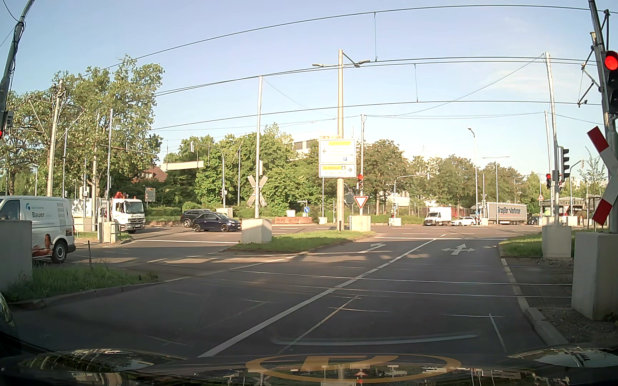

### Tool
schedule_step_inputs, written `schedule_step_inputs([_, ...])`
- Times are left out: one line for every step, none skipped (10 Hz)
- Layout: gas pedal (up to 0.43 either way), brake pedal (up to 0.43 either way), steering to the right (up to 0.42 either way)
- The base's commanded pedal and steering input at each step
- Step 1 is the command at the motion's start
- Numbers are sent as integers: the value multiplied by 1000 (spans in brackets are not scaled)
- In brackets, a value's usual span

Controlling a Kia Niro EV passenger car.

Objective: Follow the waypoints while adhering to traffic rules and regulations

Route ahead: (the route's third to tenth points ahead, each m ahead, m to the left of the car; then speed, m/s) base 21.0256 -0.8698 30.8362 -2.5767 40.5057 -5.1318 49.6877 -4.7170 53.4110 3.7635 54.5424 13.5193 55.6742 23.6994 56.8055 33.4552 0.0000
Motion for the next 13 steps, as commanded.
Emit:
schedule_step_inputs([0, 293, 248])
schedule_step_inputs([0, 293, 248])
schedule_step_inputs([0, 293, 248])
schedule_step_inputs([0, 293, 248])
schedule_step_inputs([0, 293, 248])
schedule_step_inputs([0, 293, 248])
schedule_step_inputs([0, 293, 248])
schedule_step_inputs([0, 293, 248])
schedule_step_inputs([0, 293, 248])
schedule_step_inputs([0, 293, 248])
schedule_step_inputs([0, 293, 248])
schedule_step_inputs([0, 293, 248])
schedule_step_inputs([0, 293, 248])
